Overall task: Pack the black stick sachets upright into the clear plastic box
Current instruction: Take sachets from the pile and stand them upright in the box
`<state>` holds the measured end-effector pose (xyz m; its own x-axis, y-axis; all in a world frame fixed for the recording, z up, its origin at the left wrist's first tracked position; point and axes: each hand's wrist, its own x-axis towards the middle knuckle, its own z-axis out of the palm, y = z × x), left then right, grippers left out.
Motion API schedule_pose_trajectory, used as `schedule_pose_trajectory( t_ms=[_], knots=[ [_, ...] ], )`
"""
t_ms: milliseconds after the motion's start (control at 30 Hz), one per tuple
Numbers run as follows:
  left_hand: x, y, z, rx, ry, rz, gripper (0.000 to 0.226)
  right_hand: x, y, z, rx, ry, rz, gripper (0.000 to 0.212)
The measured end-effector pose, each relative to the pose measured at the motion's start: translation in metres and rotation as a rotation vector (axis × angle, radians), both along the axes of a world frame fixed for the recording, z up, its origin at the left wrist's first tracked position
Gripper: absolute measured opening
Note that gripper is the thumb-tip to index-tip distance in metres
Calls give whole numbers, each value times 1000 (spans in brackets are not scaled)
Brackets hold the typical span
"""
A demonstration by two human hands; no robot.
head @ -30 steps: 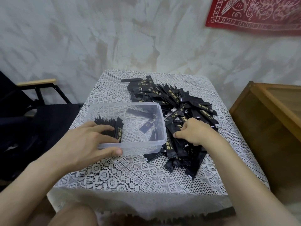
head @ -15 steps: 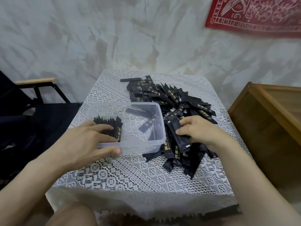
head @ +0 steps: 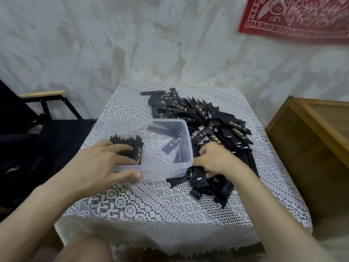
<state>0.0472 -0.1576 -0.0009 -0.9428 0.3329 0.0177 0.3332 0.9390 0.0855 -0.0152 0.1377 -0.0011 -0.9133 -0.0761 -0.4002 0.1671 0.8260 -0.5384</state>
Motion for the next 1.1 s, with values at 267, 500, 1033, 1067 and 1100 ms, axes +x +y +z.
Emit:
schedule_pose_trajectory(
  t_ms=[267, 500, 1033, 1067, 1100],
  knots=[
    [-1, -1, -1, -2, -2, 4, 82, 4, 26, 9, -315, 42, -84, 15],
    [-1, -1, -2, -7, -9, 12, 82, 9, 24, 3, -350, -2, -28, 10],
    [-1, -2, -3, -47, -17, 6, 85, -12, -103, 42, 17, 142, 294, 23],
    [-2, -3, -3, -50, -11, 5, 86, -13, -110, 36, 121, 120, 321, 26],
    [-2, -3, -4, -55, -7, 6, 87, -13, -115, 32, 188, 99, 339, 27]
  ],
)
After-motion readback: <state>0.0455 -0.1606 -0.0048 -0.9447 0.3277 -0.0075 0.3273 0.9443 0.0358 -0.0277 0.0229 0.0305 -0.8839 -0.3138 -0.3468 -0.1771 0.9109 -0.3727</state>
